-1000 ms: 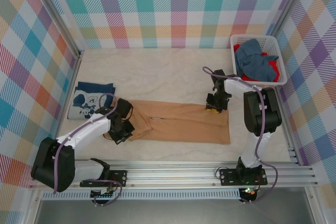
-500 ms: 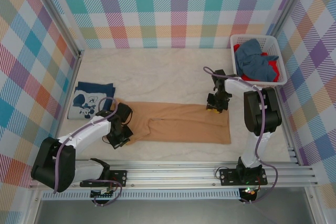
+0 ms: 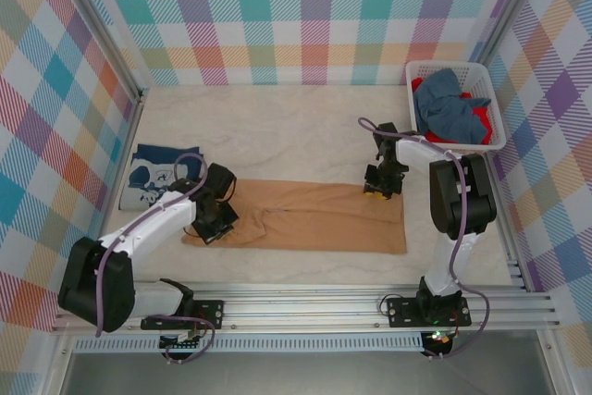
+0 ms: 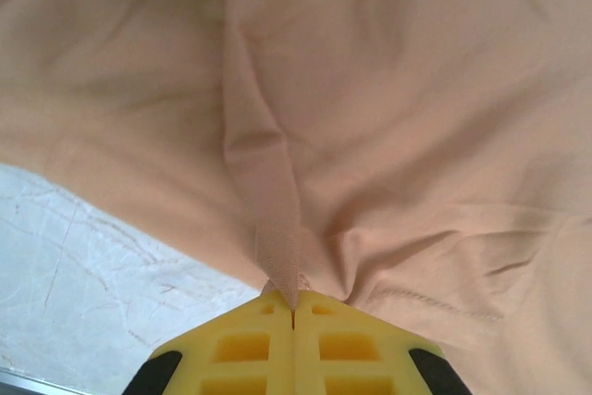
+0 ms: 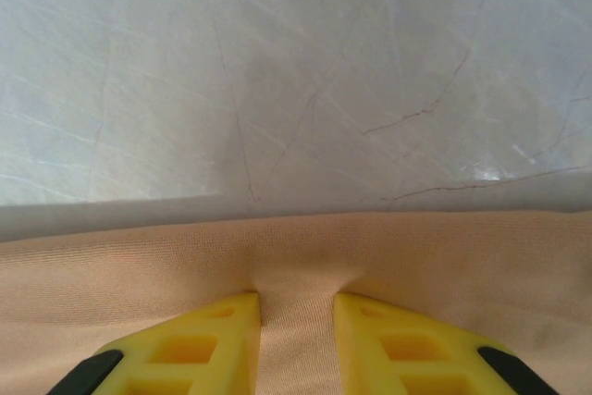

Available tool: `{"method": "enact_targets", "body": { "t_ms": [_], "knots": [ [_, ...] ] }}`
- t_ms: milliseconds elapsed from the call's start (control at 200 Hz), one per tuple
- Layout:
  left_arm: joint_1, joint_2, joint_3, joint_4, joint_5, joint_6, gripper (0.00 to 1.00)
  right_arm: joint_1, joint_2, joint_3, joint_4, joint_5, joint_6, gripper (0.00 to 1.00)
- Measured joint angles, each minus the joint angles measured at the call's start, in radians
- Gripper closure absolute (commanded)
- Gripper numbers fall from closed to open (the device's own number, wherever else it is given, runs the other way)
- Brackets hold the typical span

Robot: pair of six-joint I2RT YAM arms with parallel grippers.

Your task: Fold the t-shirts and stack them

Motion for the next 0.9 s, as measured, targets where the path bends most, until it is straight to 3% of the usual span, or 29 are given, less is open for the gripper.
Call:
{"method": "enact_targets", "body": {
  "t_ms": [360, 660, 775, 905],
  "knots": [
    [0.008, 0.149, 0.065, 0.004, -0.043, 0.055, 1.0, 0.0, 0.0, 0.0, -0.002, 0.0, 0.0, 0.73],
    [0.009, 0.139, 0.02, 0.002, -0.106, 0.124, 1.0, 0.0, 0.0, 0.0, -0.002, 0.003, 0.0, 0.73],
    [0.009, 0.125, -0.01, 0.0, -0.111, 0.129, 0.94, 0.0, 0.0, 0.0, -0.003, 0.005, 0.001, 0.72],
    [0.009, 0.112, -0.026, -0.013, -0.134, 0.137, 0.69, 0.0, 0.0, 0.0, -0.003, 0.005, 0.001, 0.72]
  ]
}}
